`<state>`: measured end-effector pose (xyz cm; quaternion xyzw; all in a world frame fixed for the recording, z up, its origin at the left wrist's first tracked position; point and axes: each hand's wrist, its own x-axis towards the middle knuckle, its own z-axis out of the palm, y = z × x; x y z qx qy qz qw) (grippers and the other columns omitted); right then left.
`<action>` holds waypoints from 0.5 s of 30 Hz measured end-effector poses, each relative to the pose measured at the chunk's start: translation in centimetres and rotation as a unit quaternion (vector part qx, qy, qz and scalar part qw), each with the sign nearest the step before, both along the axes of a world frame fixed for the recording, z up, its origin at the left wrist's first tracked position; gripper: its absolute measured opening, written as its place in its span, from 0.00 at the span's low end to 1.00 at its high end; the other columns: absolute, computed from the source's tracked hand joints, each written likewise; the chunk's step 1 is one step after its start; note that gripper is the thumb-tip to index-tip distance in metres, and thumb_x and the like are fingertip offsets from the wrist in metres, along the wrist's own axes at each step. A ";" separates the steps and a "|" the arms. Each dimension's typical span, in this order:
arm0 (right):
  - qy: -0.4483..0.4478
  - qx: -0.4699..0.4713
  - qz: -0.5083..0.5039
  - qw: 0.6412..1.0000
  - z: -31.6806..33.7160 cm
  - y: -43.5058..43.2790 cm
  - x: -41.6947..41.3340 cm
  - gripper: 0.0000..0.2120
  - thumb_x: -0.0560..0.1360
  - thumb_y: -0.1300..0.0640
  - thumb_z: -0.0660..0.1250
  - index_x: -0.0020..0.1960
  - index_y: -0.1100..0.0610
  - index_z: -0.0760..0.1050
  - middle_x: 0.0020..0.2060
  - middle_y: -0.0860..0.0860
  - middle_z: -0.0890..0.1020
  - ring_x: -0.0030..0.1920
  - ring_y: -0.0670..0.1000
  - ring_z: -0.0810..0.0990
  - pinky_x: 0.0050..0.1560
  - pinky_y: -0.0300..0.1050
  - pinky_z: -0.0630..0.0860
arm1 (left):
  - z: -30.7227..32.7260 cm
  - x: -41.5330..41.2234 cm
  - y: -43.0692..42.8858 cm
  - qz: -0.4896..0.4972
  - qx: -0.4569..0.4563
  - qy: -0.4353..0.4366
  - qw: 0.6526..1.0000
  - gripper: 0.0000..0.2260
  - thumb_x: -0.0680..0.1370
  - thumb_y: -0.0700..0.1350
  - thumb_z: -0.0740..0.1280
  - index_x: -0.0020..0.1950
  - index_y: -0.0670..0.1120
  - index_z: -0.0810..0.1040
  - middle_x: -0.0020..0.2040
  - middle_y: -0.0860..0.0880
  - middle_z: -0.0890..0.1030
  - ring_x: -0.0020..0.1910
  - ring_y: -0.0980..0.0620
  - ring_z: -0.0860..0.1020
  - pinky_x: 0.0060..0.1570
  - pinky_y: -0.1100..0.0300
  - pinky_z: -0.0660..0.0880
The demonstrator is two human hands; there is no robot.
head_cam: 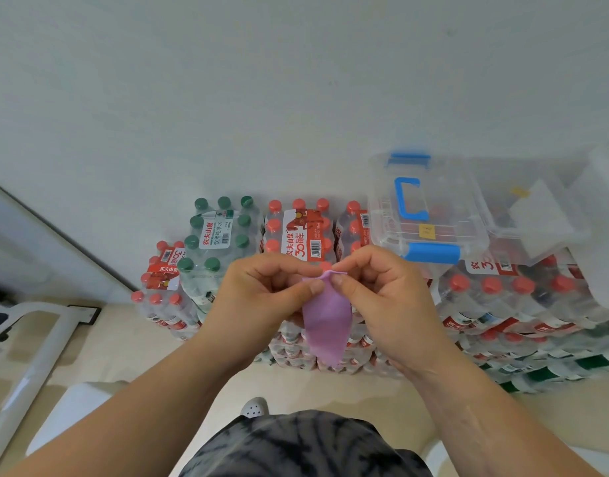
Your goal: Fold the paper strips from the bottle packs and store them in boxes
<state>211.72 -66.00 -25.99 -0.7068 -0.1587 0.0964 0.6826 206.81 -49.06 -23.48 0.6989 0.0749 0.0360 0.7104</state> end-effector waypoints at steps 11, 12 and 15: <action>0.023 0.017 0.023 0.999 0.4 0.1 -0.1 0.07 0.76 0.65 0.72 0.50 0.55 0.83 0.41 0.53 0.86 0.44 0.53 0.85 0.45 0.42 0.82 | -0.3 0.0 0.4 0.029 0.069 -0.017 0.997 0.08 0.74 0.32 0.72 0.45 0.45 0.86 0.40 0.45 0.87 0.42 0.44 0.85 0.45 0.55 0.83; 0.023 0.017 0.022 0.999 0.5 0.1 -0.1 0.06 0.75 0.65 0.73 0.49 0.55 0.84 0.41 0.53 0.86 0.44 0.52 0.85 0.45 0.42 0.82 | -0.3 -0.1 0.5 0.030 0.077 -0.022 0.996 0.09 0.74 0.32 0.73 0.44 0.46 0.87 0.40 0.46 0.87 0.42 0.44 0.85 0.46 0.54 0.83; 0.019 0.014 0.025 0.999 0.7 0.2 -0.3 0.06 0.74 0.64 0.74 0.46 0.53 0.84 0.41 0.50 0.87 0.43 0.50 0.86 0.44 0.41 0.83 | -0.2 -0.1 0.7 0.031 0.095 -0.028 0.995 0.10 0.73 0.33 0.73 0.43 0.49 0.87 0.40 0.47 0.87 0.43 0.42 0.85 0.47 0.51 0.84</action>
